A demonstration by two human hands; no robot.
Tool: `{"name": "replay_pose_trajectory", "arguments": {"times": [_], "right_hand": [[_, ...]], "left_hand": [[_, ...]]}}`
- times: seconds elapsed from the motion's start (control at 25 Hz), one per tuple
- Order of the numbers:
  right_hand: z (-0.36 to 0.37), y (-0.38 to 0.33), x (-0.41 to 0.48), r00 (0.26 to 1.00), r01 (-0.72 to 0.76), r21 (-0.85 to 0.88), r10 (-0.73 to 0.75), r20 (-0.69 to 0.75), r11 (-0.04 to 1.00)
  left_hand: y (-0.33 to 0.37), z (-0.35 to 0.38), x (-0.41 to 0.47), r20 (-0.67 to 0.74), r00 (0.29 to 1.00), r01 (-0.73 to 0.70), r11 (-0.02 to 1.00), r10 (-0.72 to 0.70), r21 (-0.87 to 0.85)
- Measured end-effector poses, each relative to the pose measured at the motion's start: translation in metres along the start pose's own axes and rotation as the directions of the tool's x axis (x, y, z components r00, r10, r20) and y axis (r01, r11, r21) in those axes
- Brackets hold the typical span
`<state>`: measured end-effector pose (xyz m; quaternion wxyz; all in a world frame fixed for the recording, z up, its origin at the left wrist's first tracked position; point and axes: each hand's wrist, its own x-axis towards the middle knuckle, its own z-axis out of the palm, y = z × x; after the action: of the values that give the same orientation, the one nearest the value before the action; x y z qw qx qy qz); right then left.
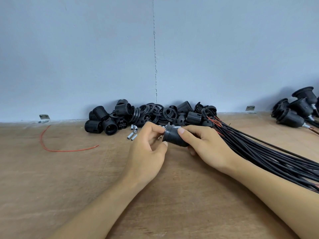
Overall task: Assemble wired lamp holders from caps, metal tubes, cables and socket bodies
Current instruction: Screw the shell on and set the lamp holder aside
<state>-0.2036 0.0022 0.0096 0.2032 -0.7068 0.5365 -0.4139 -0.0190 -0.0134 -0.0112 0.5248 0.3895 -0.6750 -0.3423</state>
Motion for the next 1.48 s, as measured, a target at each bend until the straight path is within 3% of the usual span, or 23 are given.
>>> {"name": "replay_pose_trajectory", "arguments": {"times": [0.36, 0.6, 0.72, 0.92, 1.04, 1.2, 1.32, 1.48], "right_hand": [[-0.0026, 0.0022, 0.0013, 0.999, -0.012, 0.084, 0.015, -0.041, 0.996], [0.0018, -0.0017, -0.0022, 0.997, 0.073, -0.078, -0.071, 0.026, 0.994], [0.0016, 0.0003, -0.0008, 0.999, 0.038, -0.133, -0.041, -0.022, 0.990], [-0.0050, 0.0045, 0.0041, 0.993, -0.036, -0.030, 0.032, -0.116, 0.999], [-0.0020, 0.0012, -0.0004, 0.997, 0.036, -0.021, -0.037, -0.067, 0.999], [0.0027, 0.0006, -0.0020, 0.996, 0.082, -0.110, -0.078, 0.040, 0.991], [0.0023, 0.0028, -0.0001, 0.996, 0.054, -0.160, -0.065, -0.065, 0.986], [-0.0027, 0.0071, 0.0037, 0.987, -0.023, -0.050, 0.014, -0.162, 0.998]], "left_hand": [[0.0005, -0.0014, 0.0018, -0.003, 0.998, 0.056, 0.997, -0.056, 0.044], [0.0060, -0.0028, 0.0029, 0.163, 0.976, 0.168, 0.973, -0.142, -0.158], [0.0050, -0.0009, 0.0039, 0.094, 0.986, 0.157, 0.966, -0.140, -0.204], [0.0056, 0.0013, 0.0010, -0.014, 0.991, 0.133, 0.985, -0.136, -0.108], [0.0004, 0.0008, 0.0032, 0.017, 0.984, 0.180, 0.981, -0.179, -0.069], [0.0006, 0.0014, 0.0053, 0.076, 0.977, 0.211, 0.962, -0.200, -0.175], [0.0013, 0.0015, 0.0038, 0.044, 0.989, 0.148, 0.968, -0.143, -0.201], [0.0008, 0.0018, 0.0035, -0.008, 0.990, 0.140, 0.980, -0.143, -0.140]]}}
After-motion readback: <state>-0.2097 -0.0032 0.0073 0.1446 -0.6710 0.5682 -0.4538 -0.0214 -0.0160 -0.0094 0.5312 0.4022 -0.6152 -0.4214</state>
